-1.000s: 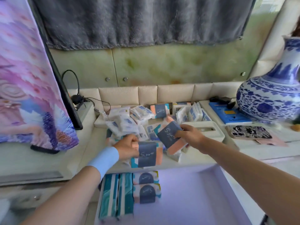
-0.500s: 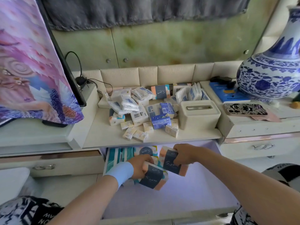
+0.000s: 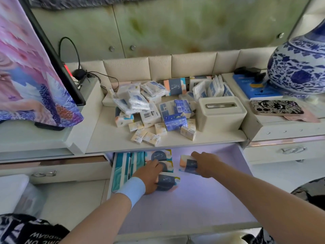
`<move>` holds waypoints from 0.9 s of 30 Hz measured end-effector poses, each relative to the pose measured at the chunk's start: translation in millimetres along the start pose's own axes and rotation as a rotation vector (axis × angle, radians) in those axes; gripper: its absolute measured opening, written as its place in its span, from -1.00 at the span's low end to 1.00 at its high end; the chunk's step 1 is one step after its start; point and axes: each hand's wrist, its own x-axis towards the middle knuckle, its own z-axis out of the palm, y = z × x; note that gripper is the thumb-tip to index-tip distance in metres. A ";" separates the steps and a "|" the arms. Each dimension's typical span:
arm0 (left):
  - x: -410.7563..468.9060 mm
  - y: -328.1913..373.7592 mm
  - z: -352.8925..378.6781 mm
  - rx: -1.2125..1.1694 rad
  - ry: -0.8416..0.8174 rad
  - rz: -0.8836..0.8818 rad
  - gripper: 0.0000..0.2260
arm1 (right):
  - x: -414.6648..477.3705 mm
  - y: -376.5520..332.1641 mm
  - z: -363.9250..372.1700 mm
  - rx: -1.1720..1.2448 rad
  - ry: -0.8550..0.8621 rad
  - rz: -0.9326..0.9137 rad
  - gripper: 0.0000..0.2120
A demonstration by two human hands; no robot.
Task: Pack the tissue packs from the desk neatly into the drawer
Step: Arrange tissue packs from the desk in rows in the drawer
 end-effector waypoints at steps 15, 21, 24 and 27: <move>21.4 -3.1 17.3 0.195 0.032 -0.070 0.00 | 25.1 -13.2 26.3 0.335 0.025 0.116 -0.62; 27.0 -6.0 16.4 0.215 0.037 -0.065 0.02 | 34.0 -7.4 23.9 0.520 0.083 0.294 -0.58; 28.0 -5.7 12.0 0.215 0.042 -0.051 0.01 | 39.9 -17.9 25.4 0.833 0.116 0.387 -0.38; 28.3 -5.6 8.6 0.168 0.051 -0.030 0.02 | 38.4 -27.6 25.9 1.036 0.161 0.572 -0.32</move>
